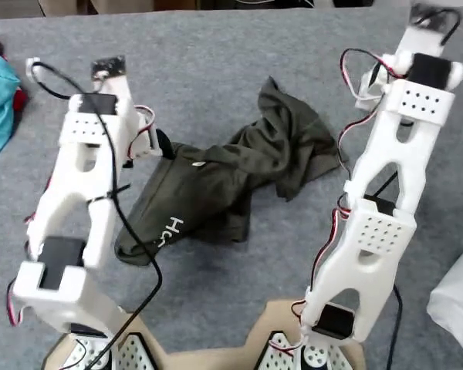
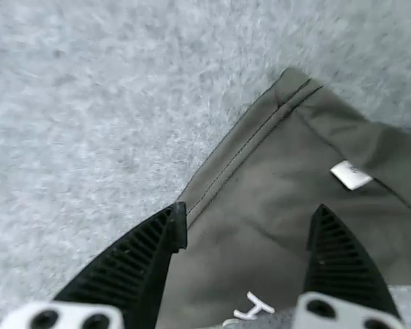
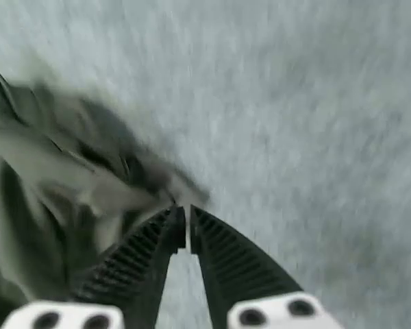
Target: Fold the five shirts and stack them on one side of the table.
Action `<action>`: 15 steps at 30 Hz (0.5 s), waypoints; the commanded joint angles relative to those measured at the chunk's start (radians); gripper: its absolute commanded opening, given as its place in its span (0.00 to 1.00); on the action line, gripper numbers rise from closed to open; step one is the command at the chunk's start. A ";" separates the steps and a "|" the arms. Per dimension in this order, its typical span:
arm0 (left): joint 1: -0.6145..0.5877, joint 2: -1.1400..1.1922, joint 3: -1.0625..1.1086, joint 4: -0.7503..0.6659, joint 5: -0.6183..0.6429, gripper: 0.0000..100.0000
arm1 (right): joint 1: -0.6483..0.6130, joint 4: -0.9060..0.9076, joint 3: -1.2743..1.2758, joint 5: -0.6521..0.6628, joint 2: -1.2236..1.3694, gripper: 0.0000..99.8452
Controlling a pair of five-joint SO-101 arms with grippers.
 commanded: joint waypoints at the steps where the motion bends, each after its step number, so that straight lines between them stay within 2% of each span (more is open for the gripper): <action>1: 0.009 0.091 -0.163 -0.014 0.011 0.29 | 0.008 0.008 0.113 -0.031 -0.004 0.01; 4: 0.009 0.200 -0.301 0.006 0.011 0.29 | 0.007 -0.043 0.183 -0.086 -0.004 0.02; 10: 0.064 0.417 -0.572 0.143 0.011 0.29 | 0.005 -0.150 0.251 -0.097 -0.004 0.02; 15: 0.086 0.604 -0.766 0.155 0.008 0.27 | 0.005 -0.201 0.282 -0.097 -0.004 0.02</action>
